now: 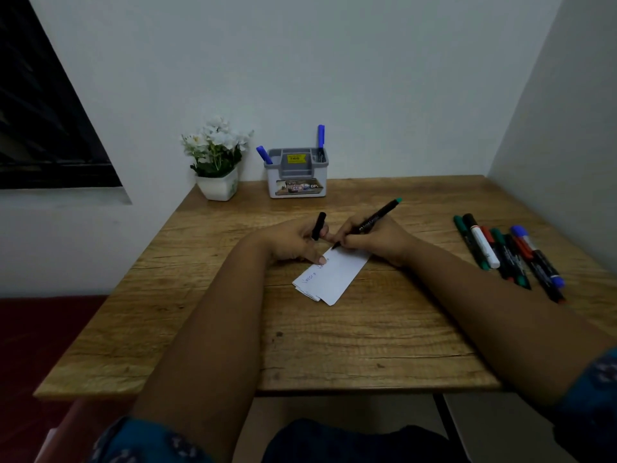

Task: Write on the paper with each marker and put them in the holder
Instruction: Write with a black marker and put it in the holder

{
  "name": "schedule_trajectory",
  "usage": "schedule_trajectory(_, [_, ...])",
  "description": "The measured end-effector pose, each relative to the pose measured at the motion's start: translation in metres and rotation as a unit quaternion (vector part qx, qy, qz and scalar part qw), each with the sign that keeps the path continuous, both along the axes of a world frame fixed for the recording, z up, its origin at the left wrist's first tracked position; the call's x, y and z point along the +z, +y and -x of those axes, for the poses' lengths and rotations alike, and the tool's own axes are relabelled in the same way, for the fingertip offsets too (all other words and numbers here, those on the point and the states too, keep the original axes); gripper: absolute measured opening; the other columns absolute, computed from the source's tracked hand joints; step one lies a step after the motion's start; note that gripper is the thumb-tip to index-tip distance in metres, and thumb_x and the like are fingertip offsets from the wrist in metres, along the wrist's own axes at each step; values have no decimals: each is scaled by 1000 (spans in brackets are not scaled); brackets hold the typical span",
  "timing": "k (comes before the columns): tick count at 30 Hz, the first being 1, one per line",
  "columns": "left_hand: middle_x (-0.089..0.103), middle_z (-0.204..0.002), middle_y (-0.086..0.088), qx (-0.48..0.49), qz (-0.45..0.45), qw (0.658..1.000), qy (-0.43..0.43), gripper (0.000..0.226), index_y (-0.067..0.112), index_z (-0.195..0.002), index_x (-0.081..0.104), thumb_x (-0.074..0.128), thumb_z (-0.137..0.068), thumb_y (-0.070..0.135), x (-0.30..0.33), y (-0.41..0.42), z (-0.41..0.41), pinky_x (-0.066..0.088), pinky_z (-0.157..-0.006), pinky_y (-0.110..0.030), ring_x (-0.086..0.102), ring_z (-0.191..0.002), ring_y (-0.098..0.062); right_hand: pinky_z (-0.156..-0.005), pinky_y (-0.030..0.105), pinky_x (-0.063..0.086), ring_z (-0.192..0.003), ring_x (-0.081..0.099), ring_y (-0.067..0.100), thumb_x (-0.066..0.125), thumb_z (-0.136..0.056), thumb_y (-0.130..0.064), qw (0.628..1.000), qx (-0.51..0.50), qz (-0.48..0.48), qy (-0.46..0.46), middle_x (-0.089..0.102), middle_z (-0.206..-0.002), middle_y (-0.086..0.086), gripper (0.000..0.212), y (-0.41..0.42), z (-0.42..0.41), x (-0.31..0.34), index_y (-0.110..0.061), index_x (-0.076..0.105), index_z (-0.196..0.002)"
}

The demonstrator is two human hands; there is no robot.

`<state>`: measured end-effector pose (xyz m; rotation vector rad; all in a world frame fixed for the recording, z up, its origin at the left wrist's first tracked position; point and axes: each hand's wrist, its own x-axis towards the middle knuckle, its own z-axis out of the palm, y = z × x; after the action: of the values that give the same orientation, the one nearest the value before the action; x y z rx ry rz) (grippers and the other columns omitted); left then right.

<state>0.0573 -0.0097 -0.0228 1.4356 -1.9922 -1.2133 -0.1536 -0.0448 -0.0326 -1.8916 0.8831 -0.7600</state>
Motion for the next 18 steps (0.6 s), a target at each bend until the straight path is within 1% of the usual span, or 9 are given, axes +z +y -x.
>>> schedule_trajectory(3, [42, -73, 12, -14, -4, 1000, 1, 38, 22, -88, 44, 72, -80, -3, 1, 1, 0, 33, -46, -8, 45, -47, 9, -77, 23, 53, -84, 66, 12, 69, -80, 4, 1000, 10, 23, 15, 74, -90, 8, 11, 2, -1, -1, -1, 75, -88])
schedule_trajectory(7, [47, -83, 9, -11, -10, 1000, -4, 40, 26, -89, 45, 69, -82, -5, 3, 3, 1, 35, -49, -5, 48, -51, 10, -85, 37, 53, -89, 67, 19, 68, -83, -6, 997, -17, 59, 46, 74, -86, 5, 9, 1, -3, -3, -8, 76, -84])
schedule_trajectory(10, [51, -105, 2, -13, -14, 1000, -5, 40, 27, -91, 45, 69, -82, -4, 4, 5, 2, 37, -52, -11, 47, -56, 6, -87, 38, 54, -91, 67, 13, 70, -82, -13, 994, -16, 76, 78, 74, -87, -4, 8, 3, -3, -5, -16, 77, -83])
schedule_trajectory(11, [51, -107, 2, -15, -11, 1000, -6, 40, 26, -93, 45, 69, -82, -4, 5, 5, 2, 39, -54, -13, 48, -61, 0, -86, 39, 54, -90, 66, 11, 71, -82, -15, 992, -13, 84, 91, 74, -87, -6, 8, 3, -3, -5, -18, 78, -83])
schedule_trajectory(13, [54, -113, 1, -9, -13, 1000, -5, 38, 21, -101, 48, 70, -81, -3, 5, 5, 2, 46, -62, -26, 54, -73, -19, -85, 41, 54, -89, 65, 10, 71, -81, -17, 989, -11, 96, 115, 74, -86, -6, 8, 3, -3, -3, -21, 78, -81])
schedule_trajectory(14, [55, -117, -2, -4, -18, 1000, -4, 39, 19, -104, 49, 71, -81, -3, 4, 6, 2, 47, -64, -33, 57, -74, -21, -85, 43, 53, -90, 65, 12, 71, -81, -18, 988, -13, 99, 119, 74, -85, -5, 8, 3, -3, -3, -22, 77, -80])
schedule_trajectory(15, [56, -115, -2, -2, -20, 1000, -3, 39, 21, -102, 48, 71, -81, -2, 4, 6, 2, 44, -61, -33, 56, -65, -14, -86, 44, 53, -90, 65, 13, 71, -81, -18, 988, -18, 100, 115, 74, -85, -5, 7, 2, -3, -3, -22, 77, -80])
schedule_trajectory(16, [57, -102, 1, -2, -18, 1000, -7, 39, 24, -97, 47, 71, -81, -2, 5, 6, 1, 39, -57, -28, 51, -57, -5, -87, 44, 52, -91, 65, 13, 71, -82, -18, 990, -26, 95, 103, 74, -86, -5, 7, 2, -3, -3, -21, 77, -80])
schedule_trajectory(18, [50, -80, 9, 0, -17, 1000, -21, 38, 24, -92, 46, 72, -80, -1, 6, 6, 2, 34, -54, -21, 44, -50, 4, -89, 43, 52, -92, 66, 13, 71, -83, -18, 992, -36, 86, 88, 74, -87, -5, 6, 2, -3, -3, -20, 77, -81])
